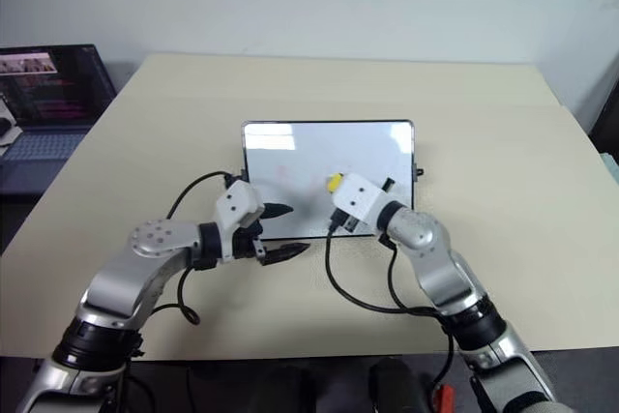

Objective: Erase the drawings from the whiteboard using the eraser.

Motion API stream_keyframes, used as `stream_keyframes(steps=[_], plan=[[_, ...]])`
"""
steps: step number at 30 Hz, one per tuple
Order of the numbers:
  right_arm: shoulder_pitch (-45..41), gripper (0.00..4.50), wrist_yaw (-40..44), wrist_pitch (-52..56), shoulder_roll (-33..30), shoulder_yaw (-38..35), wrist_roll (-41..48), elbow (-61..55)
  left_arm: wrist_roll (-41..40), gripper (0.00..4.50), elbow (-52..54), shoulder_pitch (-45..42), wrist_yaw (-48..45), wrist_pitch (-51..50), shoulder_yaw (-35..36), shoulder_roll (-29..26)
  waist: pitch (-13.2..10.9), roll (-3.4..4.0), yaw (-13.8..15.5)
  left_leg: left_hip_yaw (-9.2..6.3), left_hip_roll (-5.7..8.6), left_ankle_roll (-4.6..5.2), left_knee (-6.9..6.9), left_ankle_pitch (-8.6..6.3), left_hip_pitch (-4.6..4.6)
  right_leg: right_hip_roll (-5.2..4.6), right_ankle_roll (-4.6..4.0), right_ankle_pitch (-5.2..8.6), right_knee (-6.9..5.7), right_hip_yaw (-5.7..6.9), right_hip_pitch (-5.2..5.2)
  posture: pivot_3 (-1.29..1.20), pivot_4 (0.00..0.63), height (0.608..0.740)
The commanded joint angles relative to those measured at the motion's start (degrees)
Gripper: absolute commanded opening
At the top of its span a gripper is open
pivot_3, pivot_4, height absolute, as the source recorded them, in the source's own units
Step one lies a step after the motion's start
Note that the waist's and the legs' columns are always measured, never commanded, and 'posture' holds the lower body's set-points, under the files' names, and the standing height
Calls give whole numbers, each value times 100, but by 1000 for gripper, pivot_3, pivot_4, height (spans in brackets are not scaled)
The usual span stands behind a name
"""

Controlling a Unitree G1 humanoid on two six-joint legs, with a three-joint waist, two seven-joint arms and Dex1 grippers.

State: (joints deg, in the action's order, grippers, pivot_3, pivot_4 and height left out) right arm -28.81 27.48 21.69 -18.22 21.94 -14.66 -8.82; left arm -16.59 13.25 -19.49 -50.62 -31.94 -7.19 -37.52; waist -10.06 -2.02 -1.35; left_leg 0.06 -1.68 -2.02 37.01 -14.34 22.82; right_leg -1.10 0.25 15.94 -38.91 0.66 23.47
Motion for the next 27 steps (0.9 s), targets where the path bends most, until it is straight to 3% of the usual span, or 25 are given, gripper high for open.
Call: stream_keyframes(steps=[1,7,18,27], plan=[[128,1144,170,87,-374,-41,-207,-13,-29,4500,204,6,36,48,92,-15,0,0,27,0,1,0,1,0,2,-2,0,0,1,0,0,0,150,740],[438,1144,775,126,-841,188,-205,-355,-45,4500,276,49,71,4,104,-11,3,-4,41,1,0,1,4,0,-23,-3,1,0,-6,-1,-21,0,150,740],[-405,1144,-38,77,-101,-69,-502,247,-103,4500,387,121,123,-82,83,21,3,-4,-23,1,-9,-1,3,4,-38,6,-14,-8,-13,-3,-22,0,150,740],[111,1144,988,427,-555,453,-511,-73,-119,4500,450,152,158,-136,94,32,6,-9,-17,1,-1,1,5,2,-30,-3,-9,-6,-8,-3,-24,0,150,740]])
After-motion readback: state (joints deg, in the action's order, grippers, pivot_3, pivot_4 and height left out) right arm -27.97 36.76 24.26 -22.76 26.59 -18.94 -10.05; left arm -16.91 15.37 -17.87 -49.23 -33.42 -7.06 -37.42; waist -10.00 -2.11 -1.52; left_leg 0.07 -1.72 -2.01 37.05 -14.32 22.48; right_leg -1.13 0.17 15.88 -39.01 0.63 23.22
